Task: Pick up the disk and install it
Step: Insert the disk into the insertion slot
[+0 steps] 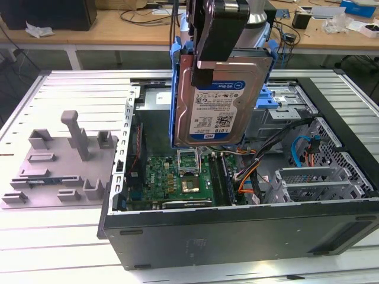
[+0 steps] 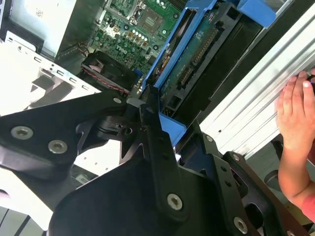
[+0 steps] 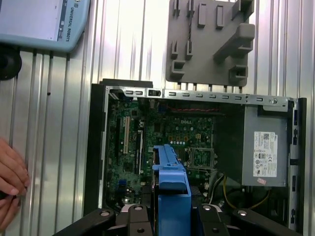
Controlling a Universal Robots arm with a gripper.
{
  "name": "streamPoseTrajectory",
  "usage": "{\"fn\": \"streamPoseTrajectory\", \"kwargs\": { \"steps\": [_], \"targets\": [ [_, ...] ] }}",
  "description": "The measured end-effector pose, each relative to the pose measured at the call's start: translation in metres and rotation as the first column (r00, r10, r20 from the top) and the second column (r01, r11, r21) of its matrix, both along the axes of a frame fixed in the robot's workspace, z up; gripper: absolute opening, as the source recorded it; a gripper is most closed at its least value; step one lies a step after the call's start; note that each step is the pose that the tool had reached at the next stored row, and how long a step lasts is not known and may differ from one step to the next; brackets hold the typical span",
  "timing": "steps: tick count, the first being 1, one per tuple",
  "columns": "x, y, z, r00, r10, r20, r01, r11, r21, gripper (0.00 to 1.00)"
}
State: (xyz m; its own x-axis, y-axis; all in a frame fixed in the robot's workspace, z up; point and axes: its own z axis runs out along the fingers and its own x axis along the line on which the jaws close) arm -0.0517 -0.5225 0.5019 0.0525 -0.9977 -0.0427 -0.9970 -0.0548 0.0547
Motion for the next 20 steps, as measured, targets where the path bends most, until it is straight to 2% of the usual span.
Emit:
{"fn": "streamPoseTrajectory", "kwargs": {
  "steps": [6,9,12,13,14,16,20],
  "targets": [
    [0.01,-0.0001,0.0,1.0,-0.005,0.0059,0.005,1.0,-0.0001,0.36],
    [0.013,-0.0003,0.0001,0.9999,-0.008,0.0118,0.008,1.0,0.0011,0.36],
    [0.015,-0.0016,0.0001,0.9997,-0.011,0.0197,0.011,0.9999,0.0109,0.36],
    [0.017,-0.0031,0.0,0.9996,-0.012,0.0253,0.012,0.9997,0.0235,0.36],
    [0.018,-0.0043,0.0,0.9995,-0.013,0.0285,0.012,0.9994,0.0315,0.36],
    [0.02,-0.0062,0.0,0.9994,-0.014,0.0306,0.013,0.9993,0.0346,0.36],
    [0.02,-0.0062,0.0,0.9994,-0.015,0.0312,0.014,0.9993,0.0349,0.36]
  ]
}}
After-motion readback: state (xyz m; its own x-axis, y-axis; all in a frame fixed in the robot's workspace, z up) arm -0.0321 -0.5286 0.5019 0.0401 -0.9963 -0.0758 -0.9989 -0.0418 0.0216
